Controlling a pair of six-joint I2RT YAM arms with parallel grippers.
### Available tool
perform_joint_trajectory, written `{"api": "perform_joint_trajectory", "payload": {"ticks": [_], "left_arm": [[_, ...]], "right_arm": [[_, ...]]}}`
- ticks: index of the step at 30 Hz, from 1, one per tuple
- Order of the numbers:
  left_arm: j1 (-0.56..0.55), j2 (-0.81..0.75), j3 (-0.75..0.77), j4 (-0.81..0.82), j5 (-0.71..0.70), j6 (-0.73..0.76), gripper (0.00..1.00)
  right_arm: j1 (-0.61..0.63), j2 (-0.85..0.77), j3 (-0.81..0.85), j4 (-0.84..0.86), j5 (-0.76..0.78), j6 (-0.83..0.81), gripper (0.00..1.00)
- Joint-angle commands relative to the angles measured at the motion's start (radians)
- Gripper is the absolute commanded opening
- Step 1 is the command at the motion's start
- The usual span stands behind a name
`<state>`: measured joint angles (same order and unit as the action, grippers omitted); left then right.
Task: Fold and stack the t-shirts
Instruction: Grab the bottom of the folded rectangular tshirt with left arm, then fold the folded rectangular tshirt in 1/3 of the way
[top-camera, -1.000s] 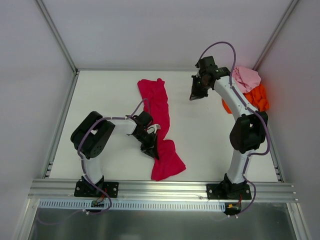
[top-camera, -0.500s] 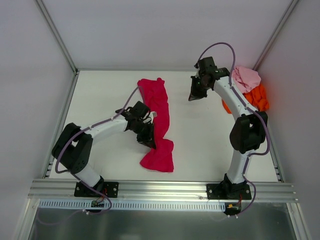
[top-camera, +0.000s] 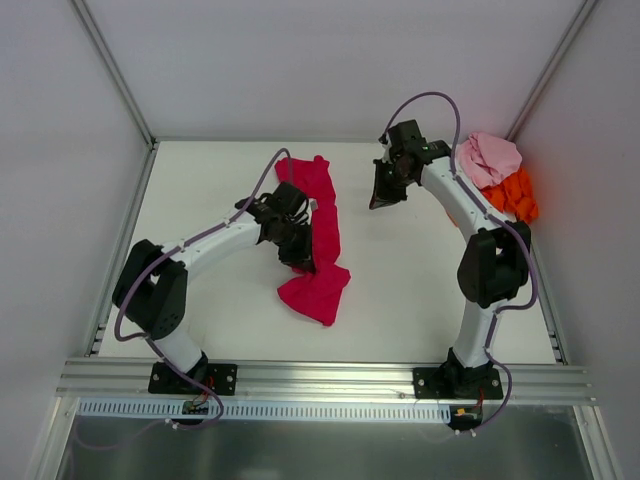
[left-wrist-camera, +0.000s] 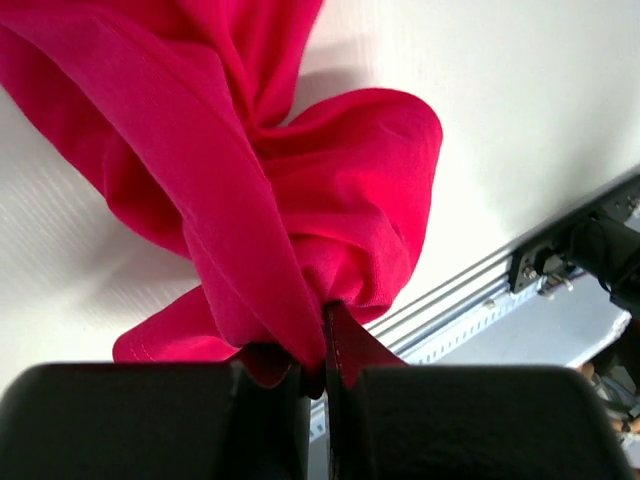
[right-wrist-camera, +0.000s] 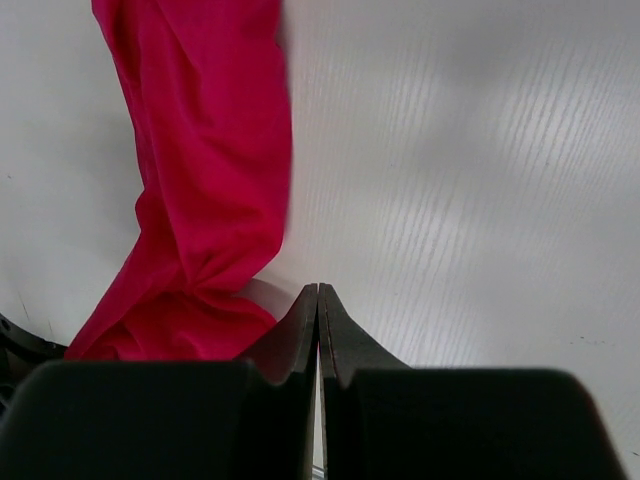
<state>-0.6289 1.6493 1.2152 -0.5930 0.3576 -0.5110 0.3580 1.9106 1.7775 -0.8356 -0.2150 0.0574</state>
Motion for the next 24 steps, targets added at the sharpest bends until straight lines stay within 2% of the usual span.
{"api": "perform_joint_trajectory", "payload": {"ticks": [1,15,17,18,19,20,21,22,24], "left_arm": [[-0.002,0.036,0.082,-0.037,-0.089,0.011,0.00],[0.090,0.125,0.237,-0.056,-0.247,-0.004,0.00],[0.121,0.148,0.245,-0.056,-0.229,-0.004,0.00],[0.127,0.159,0.251,-0.059,-0.224,-0.004,0.08],[0.133,0.187,0.266,-0.060,-0.220,0.000,0.21],[0.135,0.201,0.277,-0.060,-0.215,0.015,0.42],[0.135,0.213,0.299,-0.070,-0.223,0.020,0.88],[0.135,0.231,0.303,-0.068,-0.220,0.029,0.99],[0.133,0.241,0.319,-0.065,-0.223,0.032,0.99]], "right_arm": [[0.002,-0.053,-0.023,0.016,-0.033,-0.024,0.01],[0.016,-0.189,-0.305,0.093,-0.061,-0.050,0.01],[0.016,-0.206,-0.328,0.092,-0.058,-0.048,0.01],[0.016,-0.212,-0.335,0.093,-0.057,-0.050,0.01],[0.016,-0.222,-0.343,0.093,-0.064,-0.050,0.01],[0.015,-0.223,-0.346,0.092,-0.070,-0.050,0.01],[0.019,-0.226,-0.346,0.092,-0.075,-0.050,0.01],[0.022,-0.231,-0.348,0.092,-0.075,-0.050,0.01],[0.029,-0.234,-0.349,0.092,-0.078,-0.050,0.01]]}}
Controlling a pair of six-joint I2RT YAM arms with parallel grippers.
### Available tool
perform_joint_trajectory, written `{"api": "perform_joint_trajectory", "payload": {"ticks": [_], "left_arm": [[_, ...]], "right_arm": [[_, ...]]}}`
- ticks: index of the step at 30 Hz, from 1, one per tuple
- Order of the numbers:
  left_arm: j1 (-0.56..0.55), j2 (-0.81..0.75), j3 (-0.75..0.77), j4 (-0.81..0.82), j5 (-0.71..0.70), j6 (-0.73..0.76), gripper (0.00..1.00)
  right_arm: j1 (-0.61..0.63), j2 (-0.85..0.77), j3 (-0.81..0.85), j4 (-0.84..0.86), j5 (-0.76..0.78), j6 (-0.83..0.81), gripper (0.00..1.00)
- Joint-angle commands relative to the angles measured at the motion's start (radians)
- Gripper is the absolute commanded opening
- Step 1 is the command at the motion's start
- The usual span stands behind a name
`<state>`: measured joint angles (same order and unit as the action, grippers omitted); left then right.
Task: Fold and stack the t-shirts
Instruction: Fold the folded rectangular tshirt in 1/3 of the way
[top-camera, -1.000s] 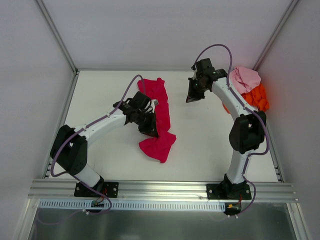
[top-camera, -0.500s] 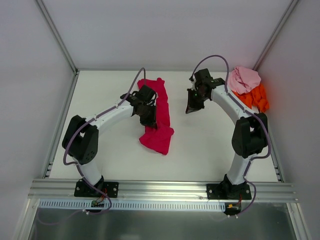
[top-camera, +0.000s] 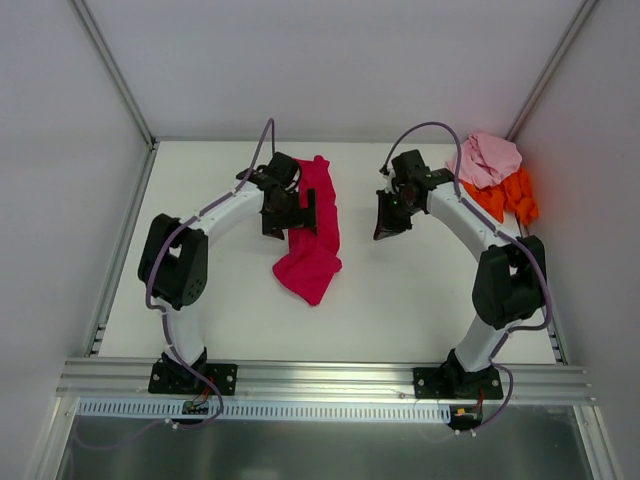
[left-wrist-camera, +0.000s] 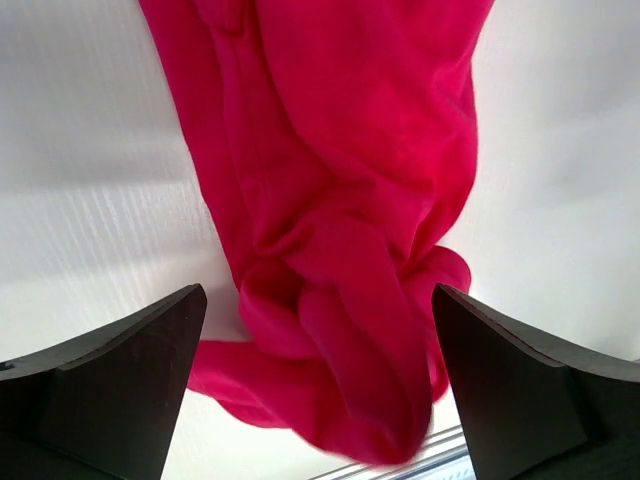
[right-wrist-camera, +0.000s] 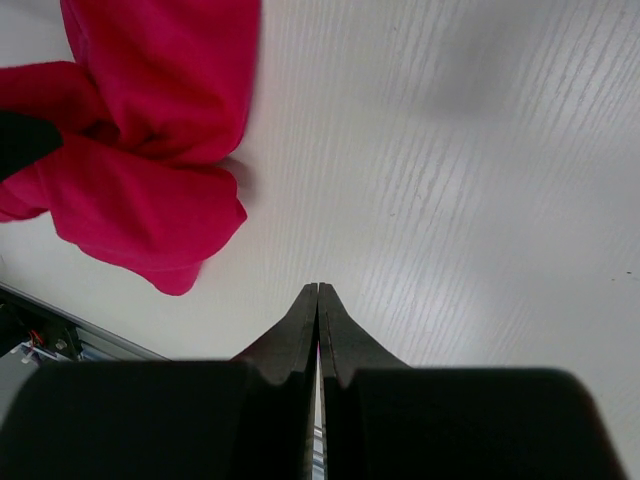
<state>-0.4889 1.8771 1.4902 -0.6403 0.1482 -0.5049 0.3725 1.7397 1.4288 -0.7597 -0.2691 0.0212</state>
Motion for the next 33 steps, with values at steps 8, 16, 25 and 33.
{"api": "perform_joint_trajectory", "payload": {"ticks": [8,16,25,33], "left_arm": [[-0.007,-0.097,-0.008,-0.133,-0.026,-0.027,0.99],[-0.017,-0.518,-0.301,-0.041,-0.013,-0.075,0.99],[-0.017,-0.628,-0.508,0.011,0.019,-0.049,0.90],[-0.020,-0.579,-0.633,0.223,0.027,0.026,0.63]], "right_arm": [[0.019,-0.074,0.001,0.008,-0.009,-0.044,0.01],[0.031,-0.039,0.005,0.025,-0.033,-0.038,0.01],[0.045,0.021,0.096,-0.001,-0.035,-0.047,0.01],[0.045,0.011,0.153,-0.029,-0.013,-0.061,0.01]]}}
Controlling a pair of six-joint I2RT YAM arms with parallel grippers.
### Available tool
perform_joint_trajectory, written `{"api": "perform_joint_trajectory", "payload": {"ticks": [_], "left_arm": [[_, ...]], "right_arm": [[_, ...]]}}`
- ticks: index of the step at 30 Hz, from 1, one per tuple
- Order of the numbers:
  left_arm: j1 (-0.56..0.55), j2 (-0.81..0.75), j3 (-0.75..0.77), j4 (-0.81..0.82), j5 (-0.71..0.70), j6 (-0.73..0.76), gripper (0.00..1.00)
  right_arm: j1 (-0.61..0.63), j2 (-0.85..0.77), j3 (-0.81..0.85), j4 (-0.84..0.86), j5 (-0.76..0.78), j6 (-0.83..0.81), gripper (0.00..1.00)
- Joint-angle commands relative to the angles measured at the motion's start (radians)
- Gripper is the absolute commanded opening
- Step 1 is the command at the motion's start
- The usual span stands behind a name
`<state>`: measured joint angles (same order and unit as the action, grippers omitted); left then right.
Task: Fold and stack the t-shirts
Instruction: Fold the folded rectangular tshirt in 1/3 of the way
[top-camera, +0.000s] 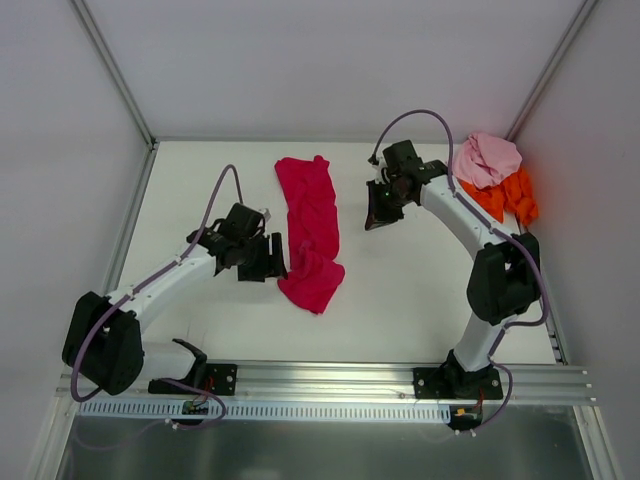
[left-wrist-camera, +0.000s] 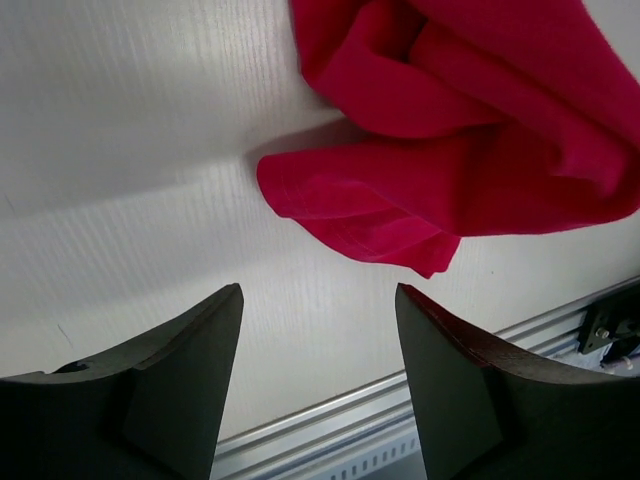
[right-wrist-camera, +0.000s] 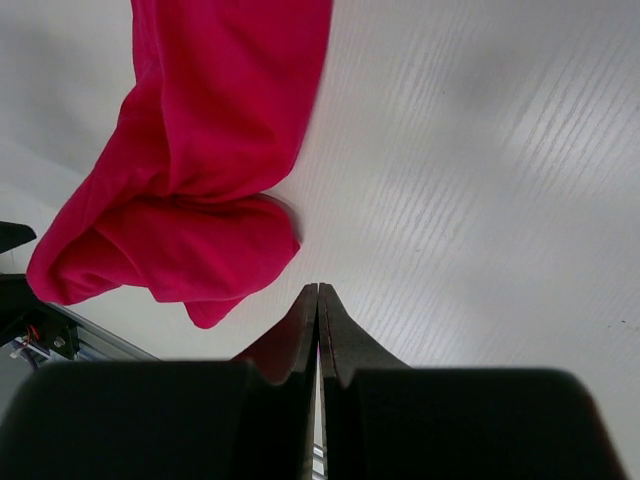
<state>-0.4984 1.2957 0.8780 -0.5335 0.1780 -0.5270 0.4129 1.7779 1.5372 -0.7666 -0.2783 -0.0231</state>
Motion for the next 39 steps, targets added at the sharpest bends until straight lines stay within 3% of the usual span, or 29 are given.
{"api": "perform_joint_trajectory", "payload": {"ticks": [1,3,10,18,24,25,29,31,35,36,39], "left_arm": [[-0.012,0.014,-0.037,0.131,-0.017,0.061,0.62],[-0.017,0.025,-0.054,0.177,-0.049,0.070,0.57],[-0.054,0.109,-0.099,0.288,-0.144,0.007,0.58],[-0.130,0.214,-0.088,0.354,-0.227,0.036,0.58],[-0.143,0.165,-0.108,0.374,-0.261,0.012,0.57],[-0.146,0.159,-0.109,0.371,-0.264,0.010,0.59],[-0.146,0.165,-0.128,0.372,-0.272,0.007,0.82],[-0.146,0.177,-0.137,0.375,-0.249,-0.007,0.82],[-0.149,0.160,-0.174,0.411,-0.193,-0.039,0.68],[-0.150,0.162,-0.178,0.412,-0.183,-0.044,0.57],[-0.163,0.172,-0.177,0.418,-0.181,-0.048,0.46]], "right_arm": [[0.003,-0.043,0.044,-0.022,-0.002,-0.014,0.01],[0.004,-0.058,0.043,-0.022,-0.004,-0.011,0.01],[0.004,-0.090,0.098,-0.080,0.024,-0.021,0.01],[0.003,-0.141,0.126,-0.131,0.025,-0.034,0.01],[0.003,-0.176,0.051,-0.126,0.017,-0.024,0.01],[0.004,-0.179,0.043,-0.128,0.018,-0.026,0.01],[0.003,-0.201,0.028,-0.125,0.028,-0.032,0.01],[0.004,-0.202,0.041,-0.128,0.028,-0.032,0.01],[0.003,-0.201,0.069,-0.132,0.033,-0.026,0.01],[0.004,-0.204,0.073,-0.134,0.031,-0.024,0.01],[0.003,-0.202,0.096,-0.148,0.034,-0.028,0.01]]}}
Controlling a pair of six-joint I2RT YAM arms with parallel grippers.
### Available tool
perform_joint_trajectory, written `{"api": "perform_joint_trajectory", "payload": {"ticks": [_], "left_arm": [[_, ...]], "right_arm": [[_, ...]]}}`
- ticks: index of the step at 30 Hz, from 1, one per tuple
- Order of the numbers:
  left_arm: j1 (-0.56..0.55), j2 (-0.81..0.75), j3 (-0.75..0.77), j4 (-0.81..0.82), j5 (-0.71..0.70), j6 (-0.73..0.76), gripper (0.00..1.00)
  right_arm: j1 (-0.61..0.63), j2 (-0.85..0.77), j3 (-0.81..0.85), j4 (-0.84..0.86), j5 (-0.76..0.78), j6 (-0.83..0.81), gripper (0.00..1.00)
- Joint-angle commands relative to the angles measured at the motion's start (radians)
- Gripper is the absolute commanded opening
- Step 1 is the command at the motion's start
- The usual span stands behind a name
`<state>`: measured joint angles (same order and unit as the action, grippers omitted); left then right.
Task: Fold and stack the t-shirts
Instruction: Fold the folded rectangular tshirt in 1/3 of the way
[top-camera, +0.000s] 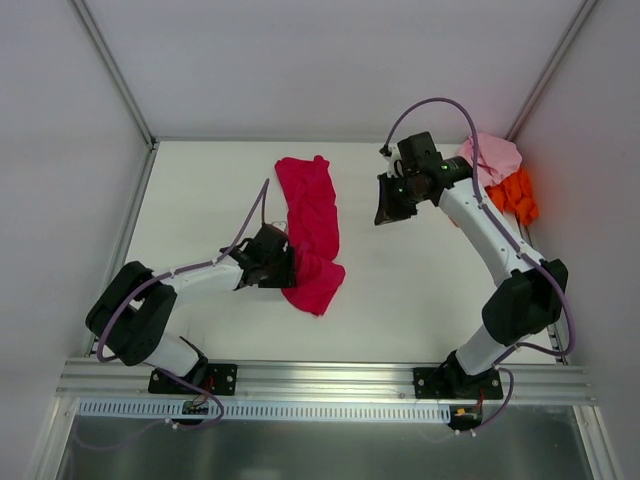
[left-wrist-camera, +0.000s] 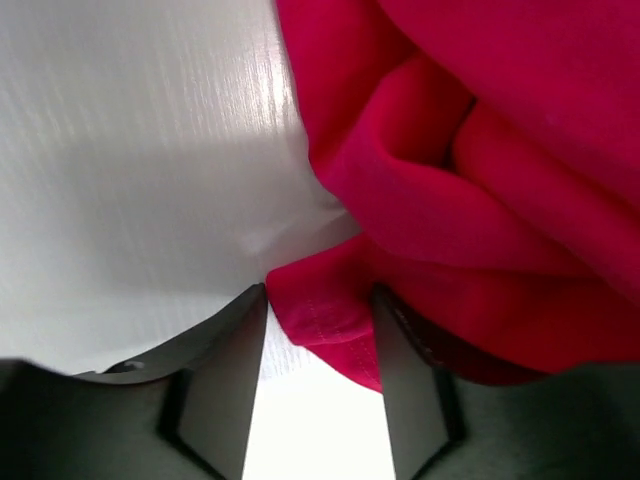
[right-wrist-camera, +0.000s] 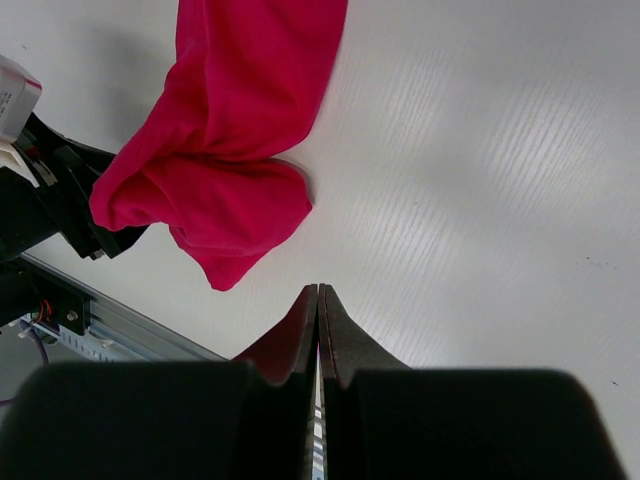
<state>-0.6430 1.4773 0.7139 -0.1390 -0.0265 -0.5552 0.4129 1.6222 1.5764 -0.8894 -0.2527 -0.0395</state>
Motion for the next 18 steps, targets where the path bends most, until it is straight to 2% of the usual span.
{"api": "perform_joint_trajectory", "payload": {"ticks": [1,2,5,6,8,14,18], "left_arm": [[-0.027,-0.006,-0.007,0.024,0.023,-0.017,0.45],[-0.030,-0.006,-0.004,0.024,0.023,-0.015,0.44],[-0.035,0.003,0.005,0.026,0.056,-0.017,0.30],[-0.035,0.006,0.013,0.024,0.057,-0.015,0.14],[-0.037,0.000,0.024,0.015,0.069,-0.017,0.00],[-0.037,-0.097,0.125,-0.088,0.085,-0.022,0.00],[-0.037,-0.155,0.269,-0.195,0.080,-0.015,0.00]], "right_arm": [[0.004,-0.048,0.069,-0.029,0.013,-0.013,0.01],[0.004,-0.048,0.076,-0.032,0.016,-0.013,0.01],[0.004,-0.054,0.097,-0.045,0.021,-0.010,0.01],[0.003,-0.054,0.100,-0.046,0.021,-0.008,0.01],[0.004,-0.056,0.117,-0.054,0.033,-0.010,0.01],[0.003,-0.054,0.093,-0.053,0.044,-0.011,0.01],[0.004,-0.059,0.056,-0.023,0.029,0.004,0.01]]}}
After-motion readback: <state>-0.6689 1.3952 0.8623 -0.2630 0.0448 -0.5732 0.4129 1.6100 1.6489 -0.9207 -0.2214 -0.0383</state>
